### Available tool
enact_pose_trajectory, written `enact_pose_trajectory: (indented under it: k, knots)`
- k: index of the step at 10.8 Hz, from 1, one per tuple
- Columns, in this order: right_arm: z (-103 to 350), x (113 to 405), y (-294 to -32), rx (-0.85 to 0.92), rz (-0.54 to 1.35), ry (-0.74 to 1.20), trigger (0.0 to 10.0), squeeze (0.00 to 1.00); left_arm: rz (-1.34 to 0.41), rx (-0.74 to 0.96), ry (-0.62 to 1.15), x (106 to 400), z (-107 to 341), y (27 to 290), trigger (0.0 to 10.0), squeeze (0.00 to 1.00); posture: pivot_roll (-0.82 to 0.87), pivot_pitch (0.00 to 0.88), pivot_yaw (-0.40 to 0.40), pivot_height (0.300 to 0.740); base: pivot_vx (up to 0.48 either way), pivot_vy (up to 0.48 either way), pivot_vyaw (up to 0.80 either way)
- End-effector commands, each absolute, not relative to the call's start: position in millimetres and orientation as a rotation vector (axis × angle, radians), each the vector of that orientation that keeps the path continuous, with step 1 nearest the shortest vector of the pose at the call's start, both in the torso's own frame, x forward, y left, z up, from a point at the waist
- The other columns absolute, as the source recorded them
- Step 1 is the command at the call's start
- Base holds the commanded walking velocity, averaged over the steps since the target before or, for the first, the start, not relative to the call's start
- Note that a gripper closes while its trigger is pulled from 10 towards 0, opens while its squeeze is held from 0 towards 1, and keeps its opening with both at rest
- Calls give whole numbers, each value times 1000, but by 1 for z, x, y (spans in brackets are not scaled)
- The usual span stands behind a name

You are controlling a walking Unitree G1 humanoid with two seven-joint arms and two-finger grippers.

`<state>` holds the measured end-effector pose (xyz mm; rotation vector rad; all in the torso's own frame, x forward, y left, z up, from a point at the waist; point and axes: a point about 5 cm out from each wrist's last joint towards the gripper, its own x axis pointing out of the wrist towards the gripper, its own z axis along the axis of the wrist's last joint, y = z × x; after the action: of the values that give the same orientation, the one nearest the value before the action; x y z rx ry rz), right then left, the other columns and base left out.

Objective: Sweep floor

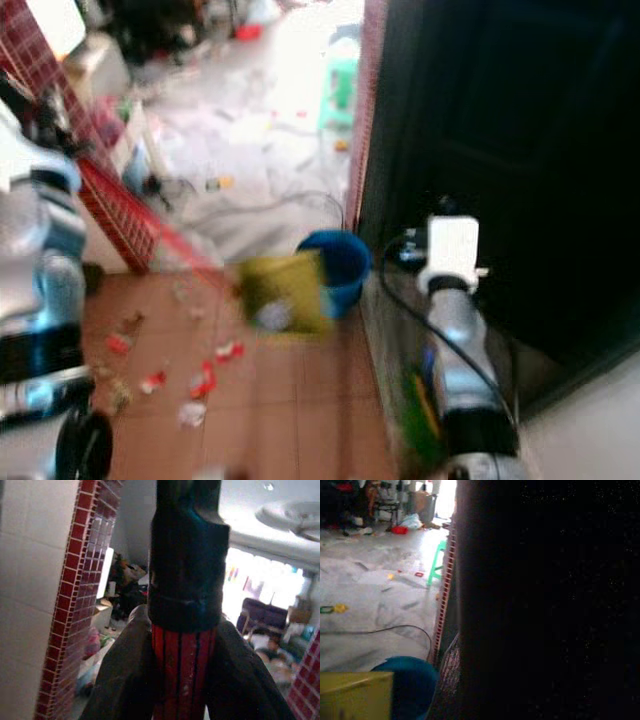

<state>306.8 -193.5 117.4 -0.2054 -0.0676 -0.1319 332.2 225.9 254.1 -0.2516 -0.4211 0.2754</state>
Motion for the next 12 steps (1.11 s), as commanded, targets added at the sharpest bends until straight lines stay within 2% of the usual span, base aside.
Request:
enact_pose_trajectory:
  k: [1, 8, 12]
  knots:
    - [124, 311, -182, -196, -97, -99, 10000, 0, 317, -232, -504, 326, 270, 238, 10000, 0, -88, 9, 16, 740, 472, 0, 0]
    - [123, 308, -183, -198, -93, -93, 10000, 0, 336, -180, -551, 330, 281, 244, 10000, 0, -92, 15, 15, 740, 458, 0, 0]
    - [122, 308, -183, -199, -91, -90, 10000, 0, 328, -156, -561, 332, 281, 239, 10000, 0, -92, 15, 15, 740, 453, 0, 0]
